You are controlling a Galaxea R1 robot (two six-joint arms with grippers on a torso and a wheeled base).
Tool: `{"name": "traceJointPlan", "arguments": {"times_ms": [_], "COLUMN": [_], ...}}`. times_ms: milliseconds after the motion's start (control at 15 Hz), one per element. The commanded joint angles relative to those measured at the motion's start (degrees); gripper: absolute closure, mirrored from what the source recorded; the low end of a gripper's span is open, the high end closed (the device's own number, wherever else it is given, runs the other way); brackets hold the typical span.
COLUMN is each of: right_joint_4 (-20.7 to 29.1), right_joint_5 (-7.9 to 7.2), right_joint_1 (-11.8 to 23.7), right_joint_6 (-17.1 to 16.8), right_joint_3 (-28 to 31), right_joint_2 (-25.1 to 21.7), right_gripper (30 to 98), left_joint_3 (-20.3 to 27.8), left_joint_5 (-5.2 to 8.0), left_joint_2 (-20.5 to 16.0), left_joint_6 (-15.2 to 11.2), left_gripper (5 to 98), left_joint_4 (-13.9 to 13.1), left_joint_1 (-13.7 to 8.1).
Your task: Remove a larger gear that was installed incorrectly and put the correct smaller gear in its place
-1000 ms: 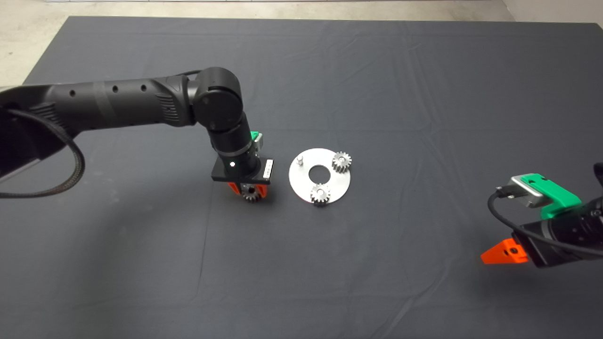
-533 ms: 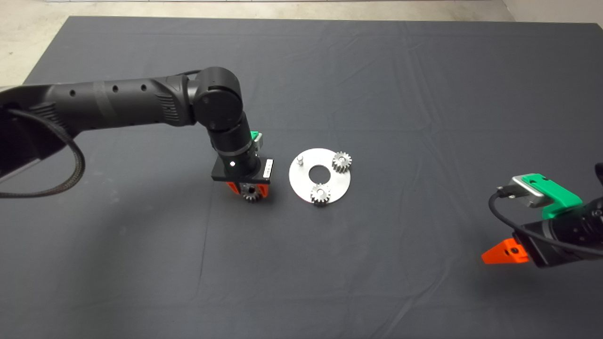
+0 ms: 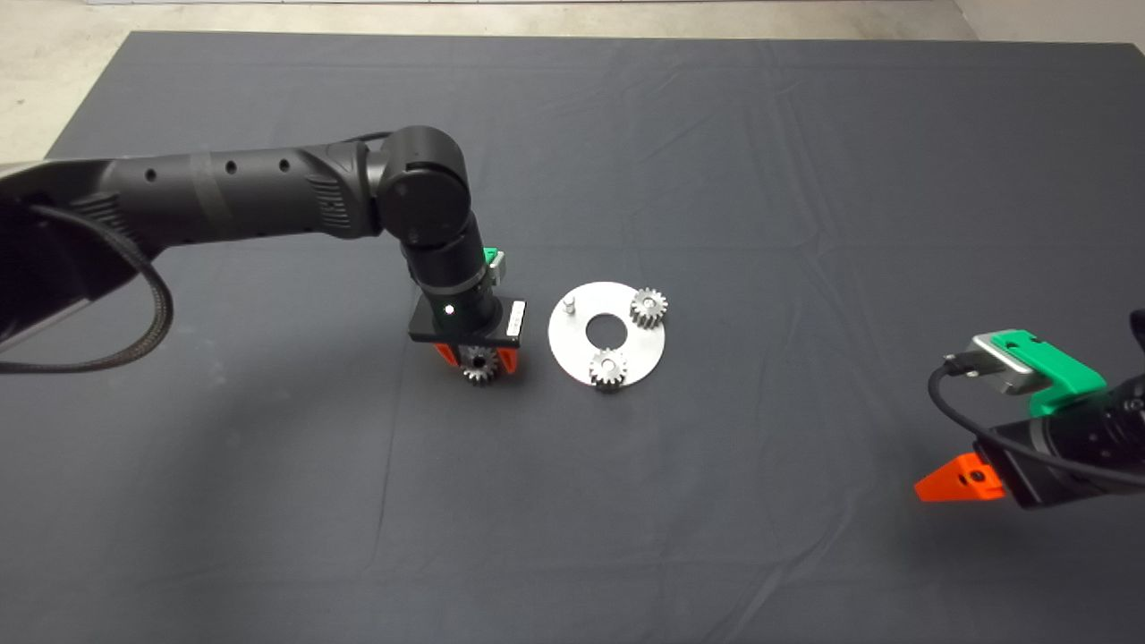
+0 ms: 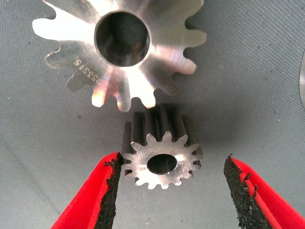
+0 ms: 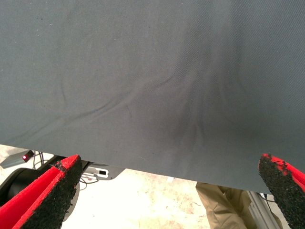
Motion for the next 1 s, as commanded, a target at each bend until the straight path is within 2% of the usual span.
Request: {"name": "traceJointPlan", "arguments": {"times_ms": [0,200,933], "right_joint_4": [1.56,1.56,1.56], "right_joint_5": [0.21,0.21,0.21], "right_joint_1": [1.01,1.01,1.04], "right_joint_6": [-0.15,-0.15,-0.15], "right_joint_3": [0.13,0.13,0.13], "right_joint_2": [-0.2,-0.2,-0.2], "right_gripper": [30.7,30.7,30.7], "left_joint_3": [-0.24,-0.33,-0.06], "left_joint_5": [0.27,0.3,0.45], "left_joint_2": [0.06,-0.03,-0.29], "left_joint_6": [-0.03,0.06,-0.2], "left_gripper": [50.0,50.0,50.0], "left_joint_4": [0.84,1.81,1.72], "left_joint_1": [-0.7,-0.7,-0.53]}}
